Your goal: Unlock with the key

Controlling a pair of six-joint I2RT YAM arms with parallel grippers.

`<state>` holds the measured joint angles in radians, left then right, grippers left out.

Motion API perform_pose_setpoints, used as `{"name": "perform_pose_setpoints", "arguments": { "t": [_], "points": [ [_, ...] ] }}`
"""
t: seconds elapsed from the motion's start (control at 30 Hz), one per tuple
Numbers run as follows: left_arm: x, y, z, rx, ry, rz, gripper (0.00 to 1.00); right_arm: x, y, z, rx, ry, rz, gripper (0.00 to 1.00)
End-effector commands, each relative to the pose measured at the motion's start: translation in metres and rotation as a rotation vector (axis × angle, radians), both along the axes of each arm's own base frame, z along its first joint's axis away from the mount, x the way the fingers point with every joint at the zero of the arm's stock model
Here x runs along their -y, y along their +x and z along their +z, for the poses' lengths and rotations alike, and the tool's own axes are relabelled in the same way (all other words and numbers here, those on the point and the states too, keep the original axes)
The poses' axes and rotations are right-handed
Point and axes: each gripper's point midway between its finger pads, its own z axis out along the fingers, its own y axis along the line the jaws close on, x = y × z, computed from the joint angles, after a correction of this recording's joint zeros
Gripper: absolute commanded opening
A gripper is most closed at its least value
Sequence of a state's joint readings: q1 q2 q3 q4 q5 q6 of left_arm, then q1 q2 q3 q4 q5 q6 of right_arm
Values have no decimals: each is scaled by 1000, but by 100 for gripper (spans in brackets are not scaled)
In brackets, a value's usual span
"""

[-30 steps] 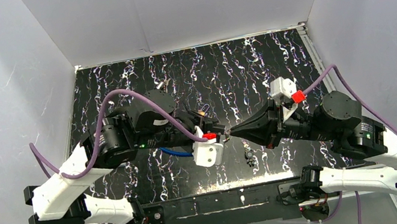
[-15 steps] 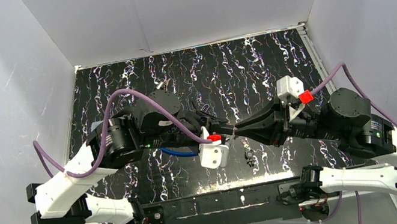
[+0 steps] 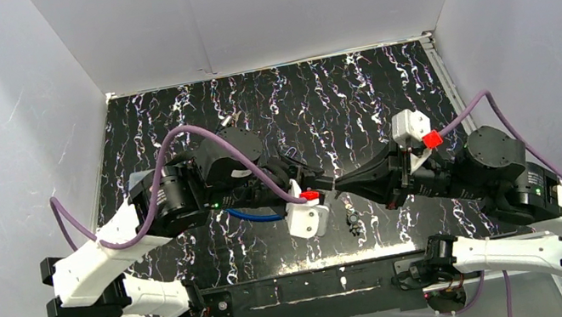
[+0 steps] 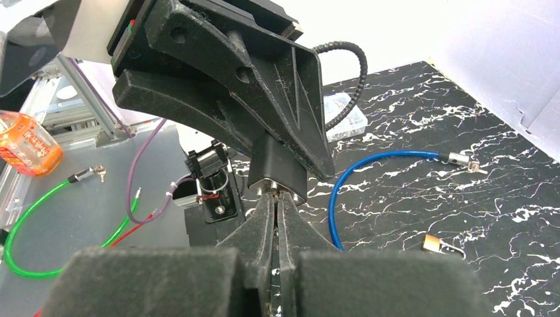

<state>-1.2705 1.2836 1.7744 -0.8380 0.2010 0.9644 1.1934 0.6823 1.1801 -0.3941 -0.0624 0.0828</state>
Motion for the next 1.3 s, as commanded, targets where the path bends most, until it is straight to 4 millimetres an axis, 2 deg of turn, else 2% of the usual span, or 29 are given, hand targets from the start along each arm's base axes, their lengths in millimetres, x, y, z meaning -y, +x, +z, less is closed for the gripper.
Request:
{"name": "perform_pose_setpoints", "arguments": {
  "t": [0.0,0.37,0.73,1.27],
  "points": [
    [1,-18,30,69,-91,-103,0,10,15,-1,-33,24,-107,1],
    [5,-14,34,293,-68,-153,0,4,12,-4,-131,80,-94,1],
    [13,-9,46,421,-125,-131,0,12,15,3,-172,169,-133,1],
    [9,-10,52,421,-158,-104,0,30,10,31,-195,261,-139,1]
  ]
}}
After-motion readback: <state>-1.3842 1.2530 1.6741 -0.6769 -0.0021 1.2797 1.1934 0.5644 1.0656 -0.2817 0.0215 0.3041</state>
